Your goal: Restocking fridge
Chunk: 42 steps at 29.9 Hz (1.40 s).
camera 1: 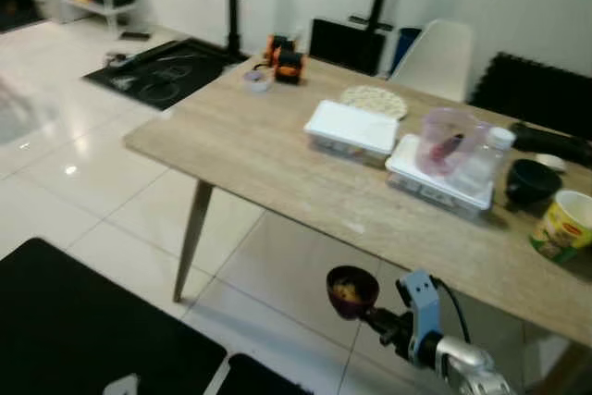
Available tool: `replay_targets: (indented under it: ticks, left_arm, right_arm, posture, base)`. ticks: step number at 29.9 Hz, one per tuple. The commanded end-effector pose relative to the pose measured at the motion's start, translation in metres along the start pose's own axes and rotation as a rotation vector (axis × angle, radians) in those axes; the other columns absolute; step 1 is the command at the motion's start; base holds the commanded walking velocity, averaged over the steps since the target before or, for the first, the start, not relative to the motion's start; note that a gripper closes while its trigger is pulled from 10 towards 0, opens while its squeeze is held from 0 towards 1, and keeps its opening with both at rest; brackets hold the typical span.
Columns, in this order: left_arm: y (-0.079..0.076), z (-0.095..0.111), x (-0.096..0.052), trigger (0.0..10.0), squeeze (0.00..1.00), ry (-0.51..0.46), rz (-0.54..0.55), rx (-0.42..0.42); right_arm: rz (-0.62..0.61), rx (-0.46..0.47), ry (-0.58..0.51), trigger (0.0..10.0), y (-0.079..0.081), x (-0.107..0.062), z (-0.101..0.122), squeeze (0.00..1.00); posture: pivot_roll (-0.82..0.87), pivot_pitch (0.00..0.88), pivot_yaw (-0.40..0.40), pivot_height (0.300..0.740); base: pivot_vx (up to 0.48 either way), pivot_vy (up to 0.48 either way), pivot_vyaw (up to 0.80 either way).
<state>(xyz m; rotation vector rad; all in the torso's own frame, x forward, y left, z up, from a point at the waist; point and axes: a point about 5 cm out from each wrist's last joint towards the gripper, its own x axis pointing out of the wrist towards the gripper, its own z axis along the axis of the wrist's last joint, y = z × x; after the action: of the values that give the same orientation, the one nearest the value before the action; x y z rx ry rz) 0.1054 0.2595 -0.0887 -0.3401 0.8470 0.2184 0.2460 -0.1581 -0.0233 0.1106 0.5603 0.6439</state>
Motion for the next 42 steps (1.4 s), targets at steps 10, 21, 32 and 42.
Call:
replay_targets:
  ticks: [10,21,32,42]
  left_arm:
    - [-0.006,-0.011,0.0,10.0,0.0,0.056,-0.001,0.052]
    - [-0.005,-0.012,-0.001,10.0,0.0,0.062,0.009,0.073]
    - [-0.006,-0.012,0.0,10.0,0.0,0.07,0.018,0.088]
    - [-0.007,-0.015,0.0,10.0,0.0,0.098,0.042,0.106]
  right_arm:
    - [0.166,0.011,0.013,10.0,0.002,-0.015,-0.013,0.0]
    - [0.397,0.049,-0.029,10.0,0.009,-0.027,-0.01,0.0]
    - [0.498,-0.015,-0.12,10.0,0.014,-0.02,0.022,0.0]
    - [0.568,-0.062,-0.129,10.0,0.025,-0.016,0.031,0.0]
  posture:
    - [-0.04,0.0,-0.051,0.74]
    - [-0.04,0.0,-0.049,0.74]
    - [-0.04,0.0,-0.048,0.74]
    - [-0.04,0.0,-0.049,0.74]
  base:
    - [0.0,0.0,0.0]
    - [0.0,0.0,0.0]
    - [0.0,0.0,-0.73]
    - [0.0,0.0,-0.8]
